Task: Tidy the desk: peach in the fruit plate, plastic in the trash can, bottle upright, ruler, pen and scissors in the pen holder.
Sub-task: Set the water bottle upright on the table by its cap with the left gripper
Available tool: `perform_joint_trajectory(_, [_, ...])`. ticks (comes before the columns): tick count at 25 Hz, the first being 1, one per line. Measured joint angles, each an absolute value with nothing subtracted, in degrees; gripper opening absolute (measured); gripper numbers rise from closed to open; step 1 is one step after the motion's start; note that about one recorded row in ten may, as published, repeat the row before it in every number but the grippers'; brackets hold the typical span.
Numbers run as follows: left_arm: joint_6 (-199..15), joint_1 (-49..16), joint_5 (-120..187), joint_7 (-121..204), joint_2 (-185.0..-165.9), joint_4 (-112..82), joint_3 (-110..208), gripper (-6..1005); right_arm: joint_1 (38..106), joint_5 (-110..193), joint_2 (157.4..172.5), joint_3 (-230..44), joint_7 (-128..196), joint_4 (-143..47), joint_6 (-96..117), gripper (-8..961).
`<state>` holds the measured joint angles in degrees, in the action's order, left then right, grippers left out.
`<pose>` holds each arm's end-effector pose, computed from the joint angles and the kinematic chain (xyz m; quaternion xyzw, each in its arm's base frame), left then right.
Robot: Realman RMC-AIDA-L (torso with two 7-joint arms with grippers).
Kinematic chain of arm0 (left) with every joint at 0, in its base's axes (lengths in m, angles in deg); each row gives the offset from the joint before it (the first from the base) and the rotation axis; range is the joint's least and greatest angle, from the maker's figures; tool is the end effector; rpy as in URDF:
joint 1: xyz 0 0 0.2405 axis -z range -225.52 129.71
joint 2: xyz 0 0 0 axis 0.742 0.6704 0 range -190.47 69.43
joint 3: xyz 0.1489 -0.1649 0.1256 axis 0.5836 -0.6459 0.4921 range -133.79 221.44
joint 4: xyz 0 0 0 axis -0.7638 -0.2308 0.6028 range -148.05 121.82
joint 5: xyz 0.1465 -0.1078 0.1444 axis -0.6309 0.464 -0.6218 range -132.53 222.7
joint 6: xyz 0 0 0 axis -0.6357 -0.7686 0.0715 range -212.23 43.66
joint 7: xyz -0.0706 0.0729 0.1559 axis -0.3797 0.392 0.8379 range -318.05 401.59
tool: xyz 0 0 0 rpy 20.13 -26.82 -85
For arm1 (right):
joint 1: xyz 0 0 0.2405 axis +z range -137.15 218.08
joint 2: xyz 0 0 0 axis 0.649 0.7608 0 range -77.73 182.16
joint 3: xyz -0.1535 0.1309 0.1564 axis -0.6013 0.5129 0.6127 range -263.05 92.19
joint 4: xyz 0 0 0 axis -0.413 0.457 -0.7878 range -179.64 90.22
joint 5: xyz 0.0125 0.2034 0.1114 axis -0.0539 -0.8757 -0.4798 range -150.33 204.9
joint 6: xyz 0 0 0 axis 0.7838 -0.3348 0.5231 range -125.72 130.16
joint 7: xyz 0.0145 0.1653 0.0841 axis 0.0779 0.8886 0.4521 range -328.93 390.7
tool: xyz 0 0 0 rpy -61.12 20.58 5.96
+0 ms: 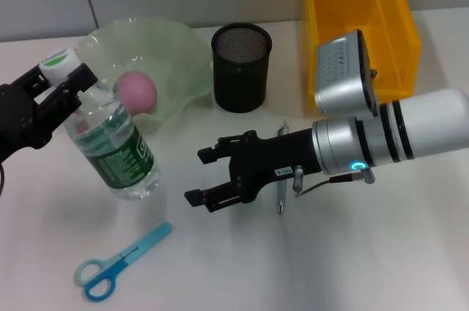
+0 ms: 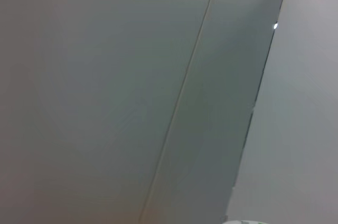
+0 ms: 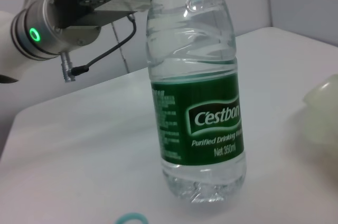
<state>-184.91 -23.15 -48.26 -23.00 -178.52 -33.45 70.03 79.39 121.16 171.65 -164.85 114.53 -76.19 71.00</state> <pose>-0.2651 0.3311 0.0073 -0.8087 -0.2194 -0.4948 0.2304 0.1851 0.3753 -0.1382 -0.9720 0.1628 0.1622 0.0494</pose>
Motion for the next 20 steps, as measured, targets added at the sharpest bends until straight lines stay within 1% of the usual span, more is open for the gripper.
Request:
perform_joint_trajectory(3, [-183.77, -23.52, -47.87, -18.18, -178.90, -32.80, 70.02, 476, 78.80, 120.36, 171.84, -164.68, 112.54, -75.93, 69.88, 830])
perform_joint_trajectory(9, [-180.57, -23.66, -46.35, -10.85, -178.93, -30.37, 69.99, 478, 76.38, 113.45, 171.91, -165.05, 106.24, -75.53, 69.76, 831])
perform_joint_trajectory(20, [-175.13, -23.48, -44.22, -5.38, -179.06, -30.16, 69.32, 483, 75.79, 113.14, 171.91, -165.09, 103.08, -74.10, 69.72, 831])
